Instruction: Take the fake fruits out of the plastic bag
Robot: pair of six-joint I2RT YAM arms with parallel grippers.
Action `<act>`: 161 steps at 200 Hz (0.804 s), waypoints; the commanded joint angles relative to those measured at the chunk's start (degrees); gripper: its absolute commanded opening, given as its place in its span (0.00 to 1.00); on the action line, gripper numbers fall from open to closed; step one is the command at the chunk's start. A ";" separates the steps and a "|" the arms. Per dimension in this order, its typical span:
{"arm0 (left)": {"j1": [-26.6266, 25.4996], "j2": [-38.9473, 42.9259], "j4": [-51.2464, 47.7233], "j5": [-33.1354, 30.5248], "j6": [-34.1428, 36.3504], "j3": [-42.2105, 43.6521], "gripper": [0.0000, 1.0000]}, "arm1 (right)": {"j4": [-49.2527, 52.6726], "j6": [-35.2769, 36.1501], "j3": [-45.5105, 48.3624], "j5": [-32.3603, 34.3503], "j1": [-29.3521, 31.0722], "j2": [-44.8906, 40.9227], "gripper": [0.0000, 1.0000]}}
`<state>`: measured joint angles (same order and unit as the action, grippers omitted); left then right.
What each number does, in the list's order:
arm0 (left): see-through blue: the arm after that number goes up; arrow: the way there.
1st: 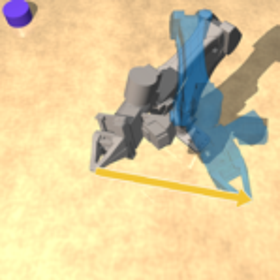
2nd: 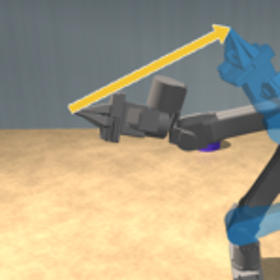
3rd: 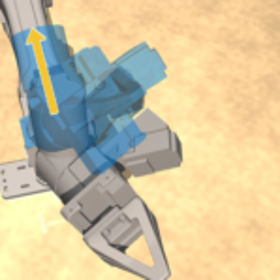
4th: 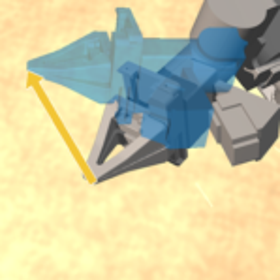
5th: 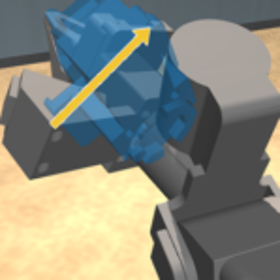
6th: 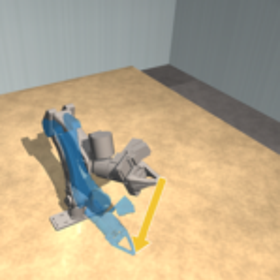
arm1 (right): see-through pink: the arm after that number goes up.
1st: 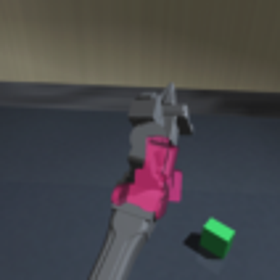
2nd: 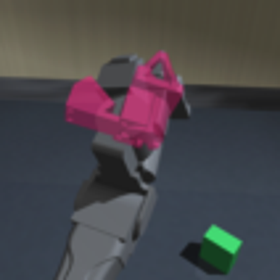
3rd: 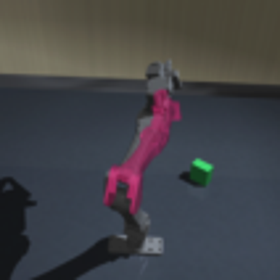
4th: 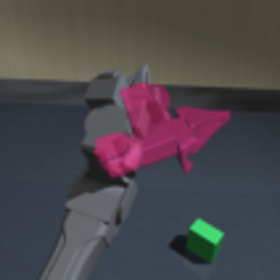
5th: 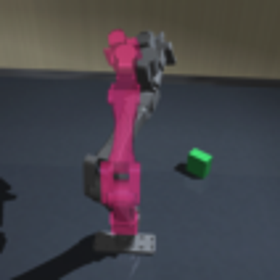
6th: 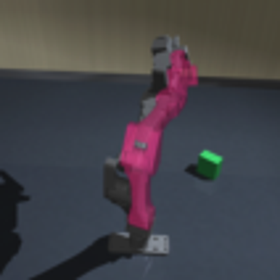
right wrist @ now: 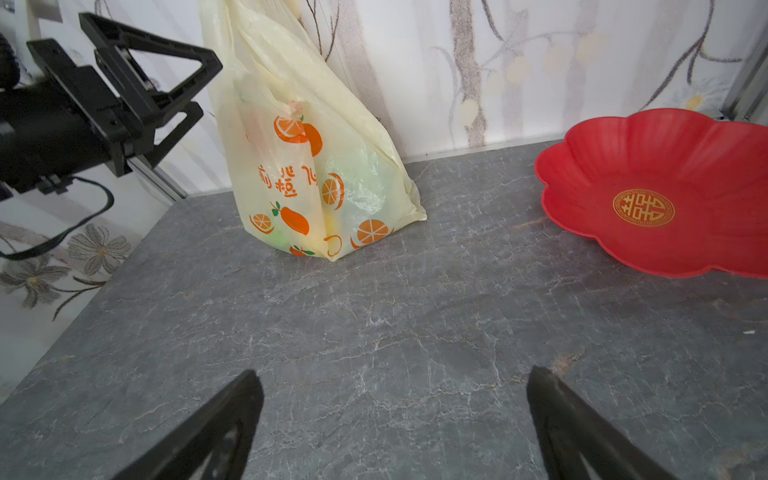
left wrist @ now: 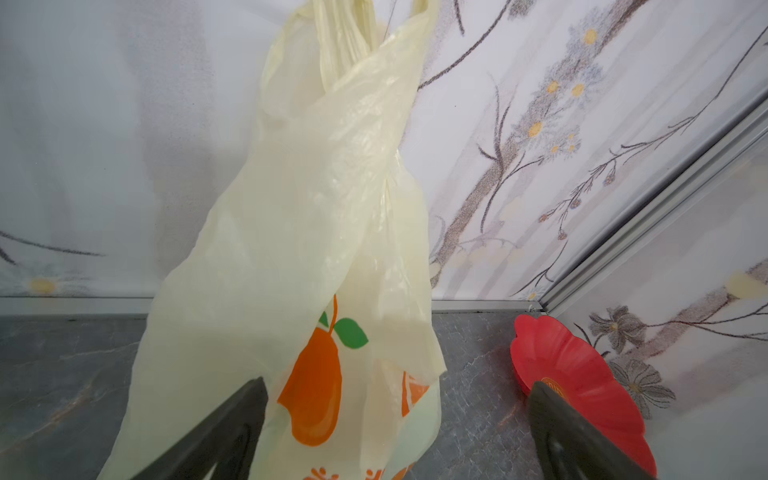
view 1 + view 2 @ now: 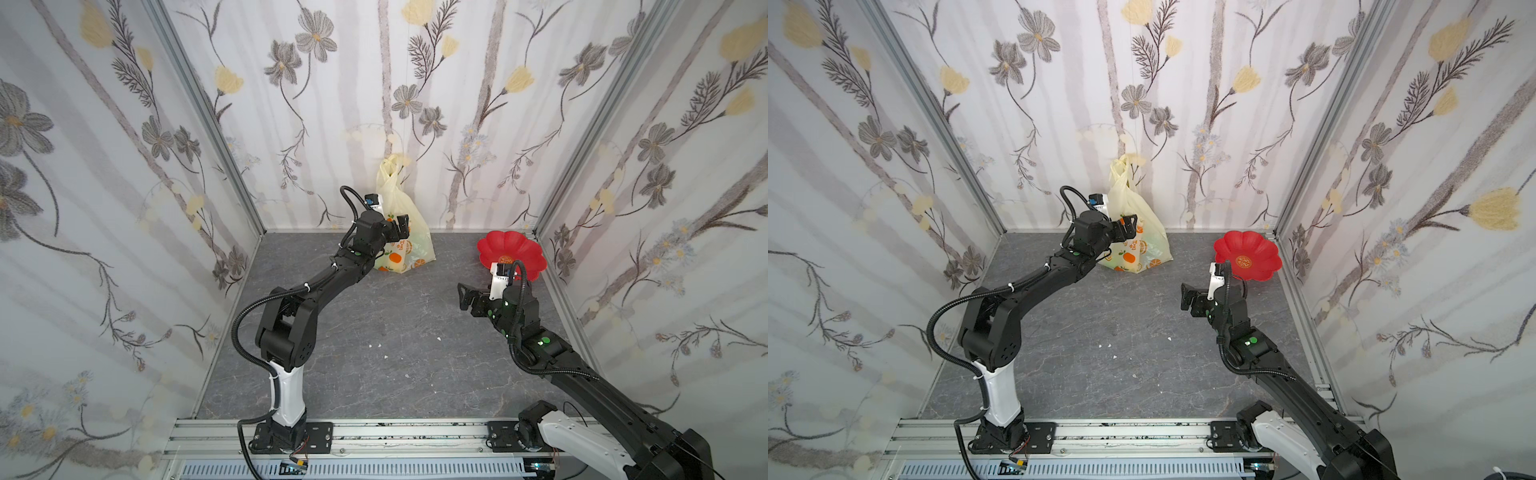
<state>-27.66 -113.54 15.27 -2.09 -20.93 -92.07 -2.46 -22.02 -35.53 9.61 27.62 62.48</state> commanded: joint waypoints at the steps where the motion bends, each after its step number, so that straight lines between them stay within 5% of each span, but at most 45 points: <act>1: 0.40 -4.37 -2.49 -2.14 1.33 -6.34 1.00 | -1.91 -0.30 2.36 1.86 0.06 -0.70 1.00; 29: 1.79 -9.04 -4.10 -4.11 -2.00 -11.01 0.94 | -2.04 -0.01 4.27 2.50 0.02 -0.78 1.00; 117: 5.96 -14.11 -3.58 4.84 -7.43 -14.45 0.00 | -0.53 1.06 4.39 3.81 -0.01 0.20 1.00; 161: 4.63 -6.46 3.27 7.20 -9.42 -2.36 0.00 | -1.38 0.41 2.13 1.57 0.03 0.51 1.00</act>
<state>-22.35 -124.44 12.86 2.87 -28.23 -100.55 -2.28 -21.39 -31.88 12.36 27.62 62.63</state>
